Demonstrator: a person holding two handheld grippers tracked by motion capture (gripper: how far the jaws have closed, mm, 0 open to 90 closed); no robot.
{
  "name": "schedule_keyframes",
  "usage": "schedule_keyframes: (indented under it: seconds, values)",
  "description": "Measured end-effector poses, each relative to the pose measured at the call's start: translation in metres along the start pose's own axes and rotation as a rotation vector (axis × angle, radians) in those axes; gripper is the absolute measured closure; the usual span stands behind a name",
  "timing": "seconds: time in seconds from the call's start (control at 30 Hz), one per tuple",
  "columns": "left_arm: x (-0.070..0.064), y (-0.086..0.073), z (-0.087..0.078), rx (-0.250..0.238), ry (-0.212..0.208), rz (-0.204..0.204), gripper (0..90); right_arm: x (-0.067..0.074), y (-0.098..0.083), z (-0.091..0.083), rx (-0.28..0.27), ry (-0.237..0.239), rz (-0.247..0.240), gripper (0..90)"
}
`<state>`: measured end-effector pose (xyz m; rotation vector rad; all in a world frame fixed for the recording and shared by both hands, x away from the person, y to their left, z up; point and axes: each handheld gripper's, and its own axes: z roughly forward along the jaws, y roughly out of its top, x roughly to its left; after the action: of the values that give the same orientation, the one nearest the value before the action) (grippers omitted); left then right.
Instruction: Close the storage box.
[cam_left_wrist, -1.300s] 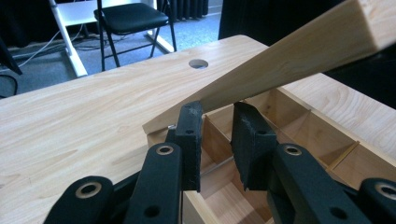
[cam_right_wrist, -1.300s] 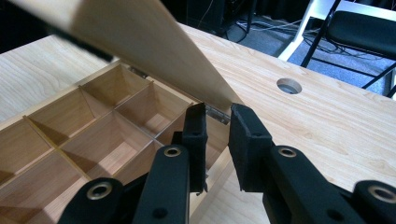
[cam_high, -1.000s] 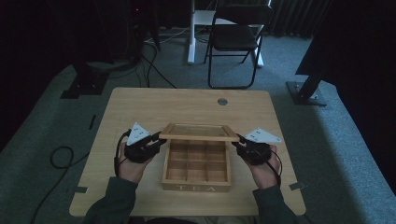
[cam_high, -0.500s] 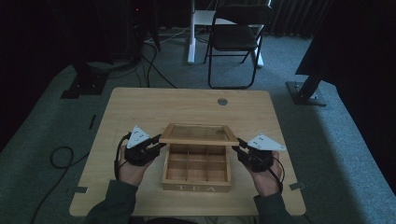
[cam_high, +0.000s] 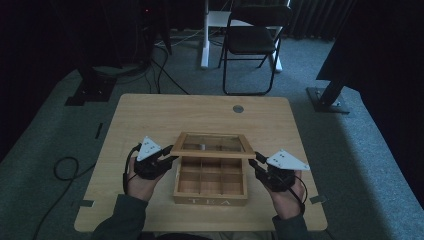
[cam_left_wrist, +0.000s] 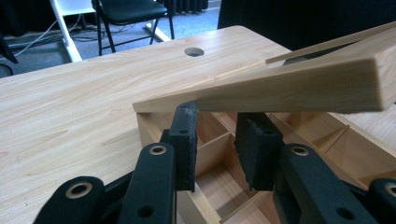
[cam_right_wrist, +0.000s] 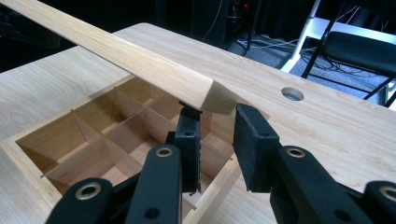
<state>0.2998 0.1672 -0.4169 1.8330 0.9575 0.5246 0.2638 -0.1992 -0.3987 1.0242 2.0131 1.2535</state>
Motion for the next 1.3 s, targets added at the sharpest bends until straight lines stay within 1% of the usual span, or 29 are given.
schedule_keyframes:
  seconds: [0.2, 0.23, 0.43, 0.5, 0.53, 0.8, 0.93, 1.07, 1.3]
  values:
    - [-0.003, -0.003, -0.003, 0.008, 0.000, 0.009, 67.5, 0.003, -0.005, -0.001, 0.000, 0.004, 0.015, 71.7]
    - [-0.003, -0.003, -0.003, 0.009, -0.002, 0.005, 67.5, 0.003, -0.006, -0.002, 0.001, 0.004, 0.018, 71.7]
    - [-0.006, -0.007, -0.010, 0.008, -0.013, 0.011, 66.0, 0.006, -0.010, -0.003, 0.012, 0.004, 0.021, 71.7]
    - [-0.006, -0.007, -0.010, 0.008, -0.013, 0.011, 65.5, 0.006, -0.011, -0.003, 0.013, 0.005, 0.021, 71.7]
    - [-0.008, -0.008, -0.013, 0.004, -0.020, 0.004, 64.7, 0.006, -0.012, -0.003, 0.015, 0.005, 0.022, 71.6]
    - [-0.012, -0.014, -0.018, 0.014, -0.033, 0.000, 64.0, 0.009, -0.019, -0.002, 0.031, 0.008, 0.026, 71.2]
    - [-0.013, -0.017, -0.020, 0.017, -0.031, -0.005, 64.0, 0.010, -0.021, -0.001, 0.039, 0.004, 0.025, 70.2]
    - [-0.013, -0.019, -0.022, 0.020, -0.031, -0.020, 63.6, 0.010, -0.022, -0.001, 0.045, 0.004, 0.026, 69.8]
    - [-0.015, -0.024, -0.023, 0.031, -0.029, -0.028, 61.8, 0.011, -0.026, -0.001, 0.059, 0.010, 0.028, 68.6]
